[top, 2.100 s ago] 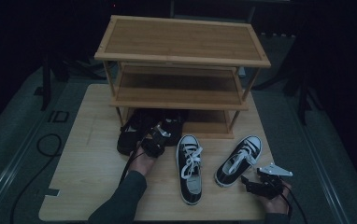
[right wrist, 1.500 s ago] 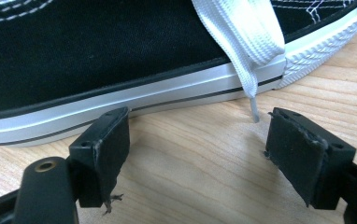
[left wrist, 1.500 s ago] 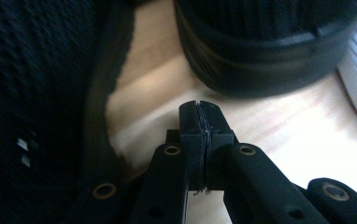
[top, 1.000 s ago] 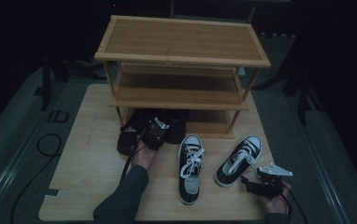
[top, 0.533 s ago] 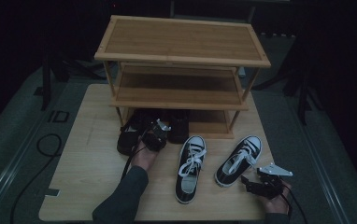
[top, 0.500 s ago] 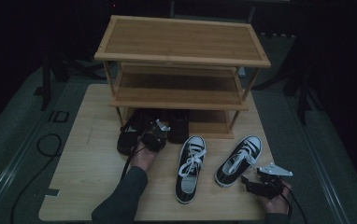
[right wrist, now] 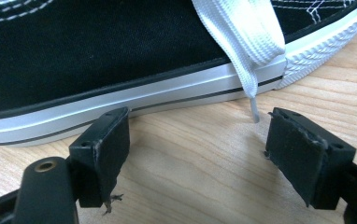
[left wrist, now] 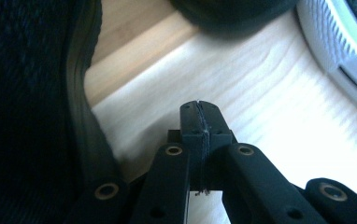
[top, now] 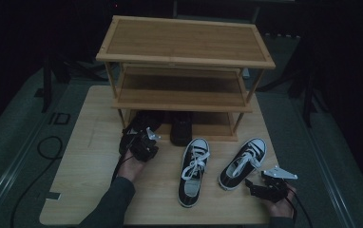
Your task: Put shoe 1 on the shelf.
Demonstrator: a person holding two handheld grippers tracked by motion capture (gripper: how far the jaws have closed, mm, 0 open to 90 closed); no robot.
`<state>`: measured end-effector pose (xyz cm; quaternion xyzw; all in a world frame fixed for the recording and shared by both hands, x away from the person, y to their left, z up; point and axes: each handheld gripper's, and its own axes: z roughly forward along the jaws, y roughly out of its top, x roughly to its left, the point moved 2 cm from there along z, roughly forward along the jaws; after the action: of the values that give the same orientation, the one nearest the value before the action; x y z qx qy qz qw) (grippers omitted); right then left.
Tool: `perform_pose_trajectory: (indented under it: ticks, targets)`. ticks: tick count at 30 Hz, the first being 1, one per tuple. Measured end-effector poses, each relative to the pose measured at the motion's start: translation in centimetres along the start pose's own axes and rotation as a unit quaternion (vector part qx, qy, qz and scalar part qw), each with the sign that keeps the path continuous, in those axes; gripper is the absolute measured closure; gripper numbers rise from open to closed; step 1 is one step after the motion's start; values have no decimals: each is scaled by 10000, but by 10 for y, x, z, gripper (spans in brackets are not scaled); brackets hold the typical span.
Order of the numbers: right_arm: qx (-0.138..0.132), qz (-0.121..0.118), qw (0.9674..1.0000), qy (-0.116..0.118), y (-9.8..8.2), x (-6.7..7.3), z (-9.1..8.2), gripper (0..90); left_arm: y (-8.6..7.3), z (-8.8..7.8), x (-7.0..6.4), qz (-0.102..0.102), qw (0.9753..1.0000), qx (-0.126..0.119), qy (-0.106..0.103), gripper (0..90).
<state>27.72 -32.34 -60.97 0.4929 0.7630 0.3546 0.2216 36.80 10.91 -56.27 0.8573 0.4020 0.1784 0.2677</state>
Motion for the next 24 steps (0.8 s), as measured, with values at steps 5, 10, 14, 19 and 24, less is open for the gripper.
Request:
perform_pose_trajectory:
  ticks: [5,10,14,19,24]
  targets:
    - [1,1,10000,0,0,0,0,213,-13,-12,7,-6,10000,38,6,900]
    - [0,1,10000,0,0,0,0,213,-28,-25,12,-19,9999,65,98,900]
    - [0,-1,10000,0,0,0,0,214,-41,-35,18,-77,9998,104,169,900]
    - [1,-1,10000,-2,0,0,0,214,-56,-44,28,-170,9996,130,165,900]
    - [1,-1,10000,-2,0,0,0,214,-66,-52,31,-179,9995,114,227,900]
